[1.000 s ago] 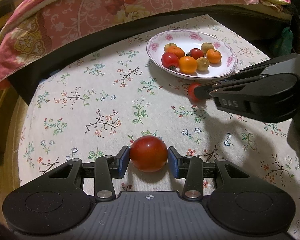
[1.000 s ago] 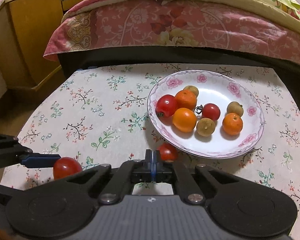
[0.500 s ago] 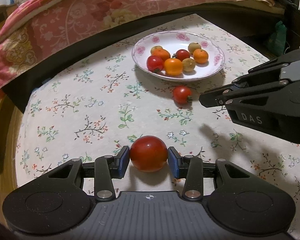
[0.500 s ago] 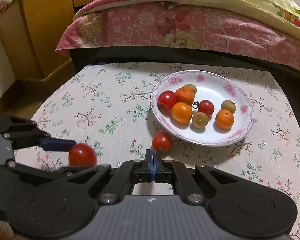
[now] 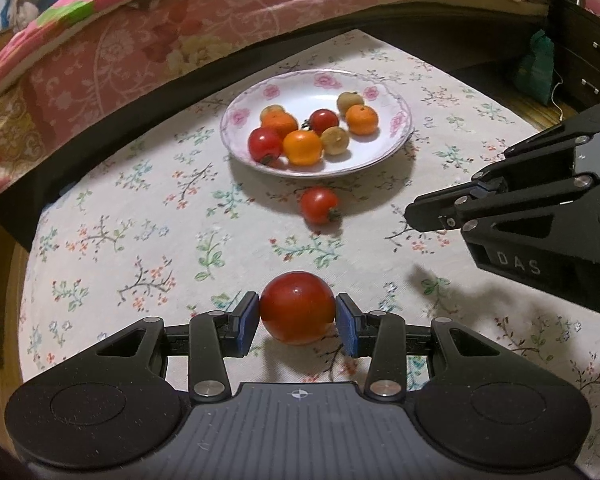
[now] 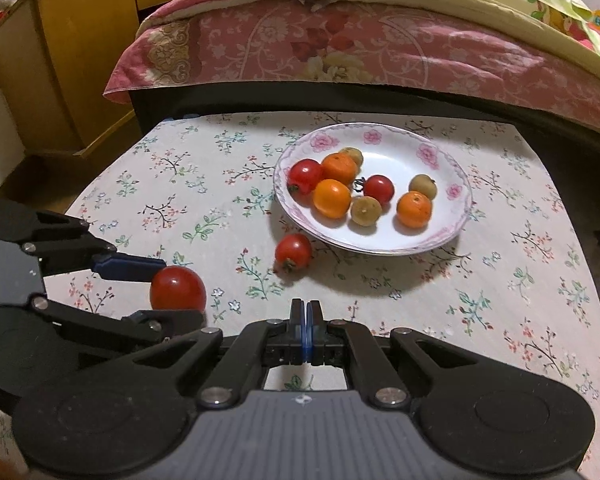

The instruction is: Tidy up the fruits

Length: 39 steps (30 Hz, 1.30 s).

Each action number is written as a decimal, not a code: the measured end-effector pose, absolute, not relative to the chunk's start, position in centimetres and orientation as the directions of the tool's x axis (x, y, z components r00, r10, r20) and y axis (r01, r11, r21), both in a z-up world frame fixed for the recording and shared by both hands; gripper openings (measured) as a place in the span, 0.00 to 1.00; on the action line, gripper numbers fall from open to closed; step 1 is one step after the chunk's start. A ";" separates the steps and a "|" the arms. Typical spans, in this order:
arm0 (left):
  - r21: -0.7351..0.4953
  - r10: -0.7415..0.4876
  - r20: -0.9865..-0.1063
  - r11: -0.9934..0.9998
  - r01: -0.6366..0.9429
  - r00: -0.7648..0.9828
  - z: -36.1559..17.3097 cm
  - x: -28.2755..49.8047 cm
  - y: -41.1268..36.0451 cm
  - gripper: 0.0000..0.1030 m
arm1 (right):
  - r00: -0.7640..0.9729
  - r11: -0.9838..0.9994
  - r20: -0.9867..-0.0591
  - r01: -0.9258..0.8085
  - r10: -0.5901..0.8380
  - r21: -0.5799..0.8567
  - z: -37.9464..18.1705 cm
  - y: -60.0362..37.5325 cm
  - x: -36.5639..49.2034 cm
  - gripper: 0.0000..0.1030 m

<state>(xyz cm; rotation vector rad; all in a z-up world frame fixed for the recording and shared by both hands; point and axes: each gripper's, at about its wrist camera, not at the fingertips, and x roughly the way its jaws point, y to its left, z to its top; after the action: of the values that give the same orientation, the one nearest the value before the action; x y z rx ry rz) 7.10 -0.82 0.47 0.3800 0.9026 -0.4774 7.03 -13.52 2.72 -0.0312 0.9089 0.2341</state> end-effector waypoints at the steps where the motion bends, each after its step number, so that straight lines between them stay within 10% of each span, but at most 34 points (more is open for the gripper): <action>1: 0.118 -0.234 -0.814 0.829 0.546 0.531 0.5 7.0 -1.1 0.48 | 0.593 0.974 -0.783 -0.213 0.189 0.074 2.8 -13.6 7.0 0.03; 39: 0.174 -0.230 -0.777 0.816 0.551 0.586 2.4 9.3 -5.7 0.48 | 0.670 0.972 -0.705 -0.179 0.232 0.150 5.8 -16.6 8.8 0.03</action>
<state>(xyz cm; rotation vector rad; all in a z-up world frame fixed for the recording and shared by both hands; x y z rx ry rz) 9.34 -5.71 2.38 0.4253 0.8270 -0.4718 8.83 -16.60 5.83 0.0700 0.8035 0.2320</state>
